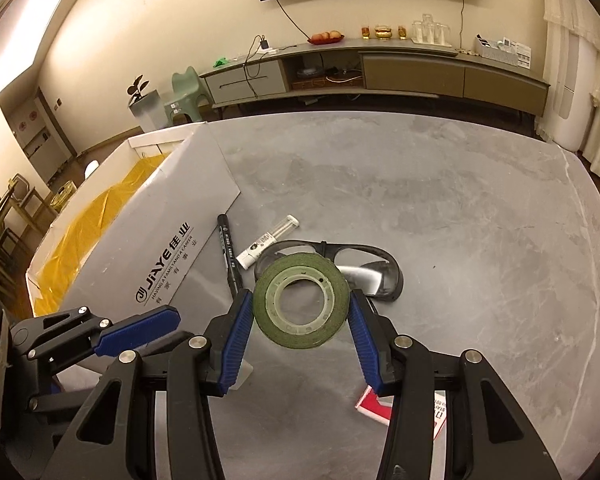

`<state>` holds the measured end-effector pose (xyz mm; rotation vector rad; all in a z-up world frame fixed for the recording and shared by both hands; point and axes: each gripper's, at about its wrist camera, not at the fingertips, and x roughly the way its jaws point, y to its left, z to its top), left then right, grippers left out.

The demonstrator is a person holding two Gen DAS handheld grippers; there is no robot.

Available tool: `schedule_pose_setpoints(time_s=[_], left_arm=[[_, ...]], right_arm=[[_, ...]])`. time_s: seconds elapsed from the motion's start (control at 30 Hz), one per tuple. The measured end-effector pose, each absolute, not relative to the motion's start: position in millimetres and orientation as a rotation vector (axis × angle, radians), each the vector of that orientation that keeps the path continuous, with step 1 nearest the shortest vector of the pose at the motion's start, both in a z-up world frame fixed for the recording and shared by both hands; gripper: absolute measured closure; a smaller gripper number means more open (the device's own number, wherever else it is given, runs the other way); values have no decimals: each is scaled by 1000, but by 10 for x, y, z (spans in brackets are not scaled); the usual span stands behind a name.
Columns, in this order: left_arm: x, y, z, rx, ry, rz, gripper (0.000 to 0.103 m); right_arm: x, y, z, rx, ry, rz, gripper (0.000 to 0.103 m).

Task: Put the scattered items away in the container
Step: 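Carry the charger and tape roll with both tools over the white box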

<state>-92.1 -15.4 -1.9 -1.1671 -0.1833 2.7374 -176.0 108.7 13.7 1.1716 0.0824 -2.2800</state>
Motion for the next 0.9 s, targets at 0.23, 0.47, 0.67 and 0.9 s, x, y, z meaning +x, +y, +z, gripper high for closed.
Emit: schedule_pose_setpoints(time_s=[0.23, 0.47, 0.67, 0.9], left_arm=[[-843, -251, 88, -1144, -238, 2745, 89], [-802, -258, 108, -1138, -235, 2739, 90], [-780, -314, 148, -1124, -275, 2744, 91], [-906, -235, -123, -1250, -316, 2657, 62]], right_arm=[[-1733, 1038, 193, 1175, 74, -2269, 53], [-1662, 971, 258, 1150, 86, -2267, 53], [-1652, 959, 266, 1152, 93, -2266, 53], [-1666, 962, 148, 1178, 103, -2265, 53]])
